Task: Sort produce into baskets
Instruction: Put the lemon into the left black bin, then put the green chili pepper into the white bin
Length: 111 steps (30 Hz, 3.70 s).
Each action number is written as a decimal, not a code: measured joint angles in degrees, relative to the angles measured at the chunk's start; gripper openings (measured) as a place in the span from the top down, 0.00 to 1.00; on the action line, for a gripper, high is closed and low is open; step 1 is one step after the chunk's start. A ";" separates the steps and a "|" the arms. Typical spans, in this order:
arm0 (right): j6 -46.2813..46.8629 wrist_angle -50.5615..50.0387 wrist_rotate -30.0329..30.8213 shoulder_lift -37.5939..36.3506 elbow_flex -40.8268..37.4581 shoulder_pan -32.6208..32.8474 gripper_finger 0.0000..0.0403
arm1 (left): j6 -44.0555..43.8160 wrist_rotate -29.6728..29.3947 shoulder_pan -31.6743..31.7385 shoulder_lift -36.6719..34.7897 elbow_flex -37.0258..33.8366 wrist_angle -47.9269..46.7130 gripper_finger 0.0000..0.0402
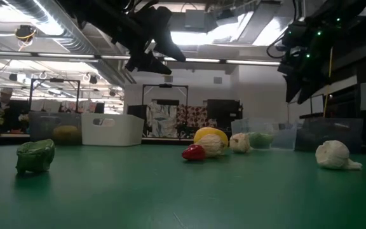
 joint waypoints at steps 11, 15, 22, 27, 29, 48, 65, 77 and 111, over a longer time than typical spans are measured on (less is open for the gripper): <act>0.06 0.94 -10.16 -4.48 2.86 0.07 0.32 | 4.57 -4.96 -10.03 9.59 0.04 13.05 0.19; 0.07 0.70 -10.14 -5.11 2.86 0.04 0.33 | 5.33 -7.54 -12.41 16.79 0.04 19.98 0.19; 0.05 0.25 -10.21 -5.13 2.86 0.02 0.34 | 3.10 -9.35 -12.52 27.12 0.65 29.63 0.19; 0.04 0.22 -10.20 -5.15 2.86 0.02 0.34 | 3.48 -11.24 -12.13 32.68 3.90 29.58 0.19; 0.00 0.22 -10.20 -5.15 2.86 0.02 0.34 | 3.50 -11.31 -12.11 34.65 5.66 28.30 0.19; -1.51 0.15 -10.22 -5.15 2.86 0.02 0.34 | -2.73 -9.53 -11.08 37.85 12.82 8.06 0.41; -2.10 -1.34 -10.20 -5.15 2.86 0.04 0.34 | -1.44 -23.27 -10.55 22.37 17.44 -8.48 0.53; -3.06 -1.64 -10.16 -5.15 2.86 0.03 0.34 | -39.16 -38.54 3.75 -5.27 7.53 -57.86 0.53; -4.55 -4.08 -10.25 -5.15 2.86 0.04 0.34 | -18.70 -17.84 6.90 -10.39 -6.49 -38.03 0.23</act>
